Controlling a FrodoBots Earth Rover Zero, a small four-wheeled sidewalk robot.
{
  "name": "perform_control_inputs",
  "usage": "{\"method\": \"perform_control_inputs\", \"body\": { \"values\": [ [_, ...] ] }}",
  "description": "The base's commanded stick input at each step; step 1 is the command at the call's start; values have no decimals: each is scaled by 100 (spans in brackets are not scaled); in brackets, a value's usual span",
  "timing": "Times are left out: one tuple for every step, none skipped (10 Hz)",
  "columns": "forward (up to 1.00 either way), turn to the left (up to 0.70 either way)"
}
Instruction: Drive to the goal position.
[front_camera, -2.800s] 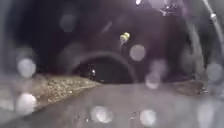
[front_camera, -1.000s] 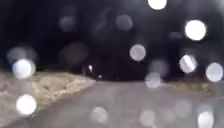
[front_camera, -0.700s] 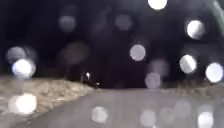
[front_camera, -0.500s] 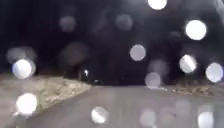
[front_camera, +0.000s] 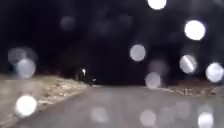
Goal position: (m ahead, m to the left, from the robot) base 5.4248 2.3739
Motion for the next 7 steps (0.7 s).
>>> {"method": "perform_control_inputs", "body": {
  "values": [
    [100, -4],
    [100, -4],
    [100, -4],
    [100, -5],
    [100, -5],
    [100, -4],
    [100, -4]
  ]
}}
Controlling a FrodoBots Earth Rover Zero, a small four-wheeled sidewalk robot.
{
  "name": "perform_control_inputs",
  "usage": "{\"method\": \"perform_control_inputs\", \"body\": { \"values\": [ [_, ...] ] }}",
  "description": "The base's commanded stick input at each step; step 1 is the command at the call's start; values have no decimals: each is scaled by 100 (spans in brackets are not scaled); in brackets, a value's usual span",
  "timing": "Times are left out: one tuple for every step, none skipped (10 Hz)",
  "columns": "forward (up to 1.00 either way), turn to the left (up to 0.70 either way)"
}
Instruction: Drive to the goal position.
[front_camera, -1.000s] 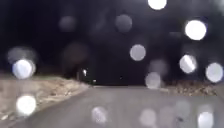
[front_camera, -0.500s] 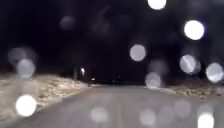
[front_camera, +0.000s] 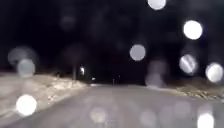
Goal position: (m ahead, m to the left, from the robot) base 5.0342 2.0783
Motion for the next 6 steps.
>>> {"method": "perform_control_inputs", "body": {
  "values": [
    [100, -4],
    [100, -4],
    [100, -4],
    [100, -4],
    [100, -3],
    [100, -2]
  ]
}}
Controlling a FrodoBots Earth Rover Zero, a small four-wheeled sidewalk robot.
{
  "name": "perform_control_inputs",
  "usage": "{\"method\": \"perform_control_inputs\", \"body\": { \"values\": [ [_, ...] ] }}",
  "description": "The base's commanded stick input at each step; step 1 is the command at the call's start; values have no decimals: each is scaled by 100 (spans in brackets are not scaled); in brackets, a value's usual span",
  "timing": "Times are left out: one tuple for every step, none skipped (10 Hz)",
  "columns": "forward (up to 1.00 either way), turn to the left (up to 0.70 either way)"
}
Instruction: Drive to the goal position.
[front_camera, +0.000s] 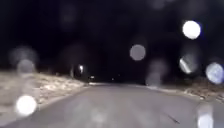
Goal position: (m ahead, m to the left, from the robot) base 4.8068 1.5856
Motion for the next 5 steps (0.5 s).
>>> {"method": "perform_control_inputs", "body": {
  "values": [
    [100, -1],
    [100, 0],
    [100, 0],
    [100, 0],
    [100, -1]
  ]
}}
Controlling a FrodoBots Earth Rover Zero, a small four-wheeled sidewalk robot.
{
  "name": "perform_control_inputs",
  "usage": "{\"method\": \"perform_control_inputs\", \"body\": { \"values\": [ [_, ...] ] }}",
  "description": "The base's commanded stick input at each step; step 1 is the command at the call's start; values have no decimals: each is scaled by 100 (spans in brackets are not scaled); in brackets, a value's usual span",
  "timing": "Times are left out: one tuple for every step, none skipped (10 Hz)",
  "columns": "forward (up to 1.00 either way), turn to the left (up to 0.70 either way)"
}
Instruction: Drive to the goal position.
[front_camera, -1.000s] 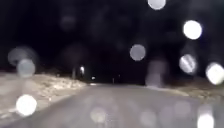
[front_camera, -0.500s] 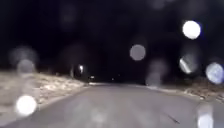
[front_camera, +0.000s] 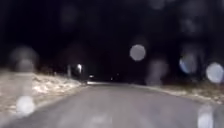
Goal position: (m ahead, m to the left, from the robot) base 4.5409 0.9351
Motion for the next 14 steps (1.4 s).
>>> {"method": "perform_control_inputs", "body": {
  "values": [
    [100, -1],
    [100, -2],
    [100, -2],
    [100, -3],
    [100, -3],
    [100, -4],
    [100, -4],
    [100, -3],
    [100, -3],
    [100, -2],
    [100, -1],
    [100, 0],
    [100, 0],
    [100, 0]
  ]
}}
